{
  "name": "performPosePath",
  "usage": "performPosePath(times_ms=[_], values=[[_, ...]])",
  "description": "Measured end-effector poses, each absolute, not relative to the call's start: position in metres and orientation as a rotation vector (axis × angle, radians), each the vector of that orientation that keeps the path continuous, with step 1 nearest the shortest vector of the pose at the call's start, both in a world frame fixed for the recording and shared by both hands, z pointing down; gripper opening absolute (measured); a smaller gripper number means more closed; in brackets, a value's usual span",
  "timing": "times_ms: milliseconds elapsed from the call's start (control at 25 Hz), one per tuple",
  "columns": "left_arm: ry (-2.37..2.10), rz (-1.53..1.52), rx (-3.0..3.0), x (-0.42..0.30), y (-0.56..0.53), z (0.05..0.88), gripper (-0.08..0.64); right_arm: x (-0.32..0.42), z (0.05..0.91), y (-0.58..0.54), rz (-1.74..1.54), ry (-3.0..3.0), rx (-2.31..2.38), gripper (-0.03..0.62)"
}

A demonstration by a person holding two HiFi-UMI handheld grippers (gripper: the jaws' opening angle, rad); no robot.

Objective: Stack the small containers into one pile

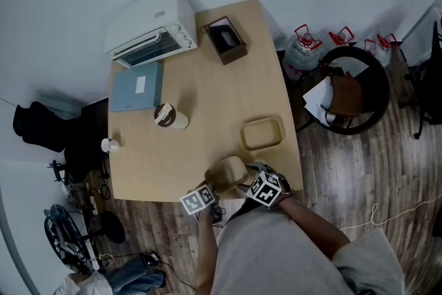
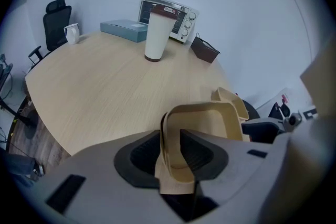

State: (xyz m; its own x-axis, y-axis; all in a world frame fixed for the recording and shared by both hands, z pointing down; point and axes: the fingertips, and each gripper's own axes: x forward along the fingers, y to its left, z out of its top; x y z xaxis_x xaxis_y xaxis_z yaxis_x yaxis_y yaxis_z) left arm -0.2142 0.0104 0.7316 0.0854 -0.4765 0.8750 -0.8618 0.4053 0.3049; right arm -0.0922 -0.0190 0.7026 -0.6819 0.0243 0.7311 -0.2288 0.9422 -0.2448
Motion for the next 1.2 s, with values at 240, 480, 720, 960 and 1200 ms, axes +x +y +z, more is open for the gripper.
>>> performPosePath(times_ms=[240,480,720,960,1200], values=[[-1.627,0.439,1.207,-0.228,0.010,0.723,0.120,-0.088,0.703,-0.022,0.419,-2.292,0.160,0.325],[-1.661,0.396,1.299,-0.221,-0.019,0.691,0.120,-0.063,0.702,-0.051,0.493,-2.297,0.310,0.325],[-1.616,0.467,1.498,-0.173,-0.069,0.671,0.120,-0.004,0.708,-0.107,0.571,-2.288,0.599,0.322],[-1.549,0.558,1.618,-0.134,-0.089,0.667,0.120,0.041,0.720,-0.144,0.508,-2.220,0.700,0.321],[-1.507,0.579,1.648,-0.117,-0.088,0.656,0.118,0.040,0.729,-0.164,0.432,-2.198,0.646,0.362]])
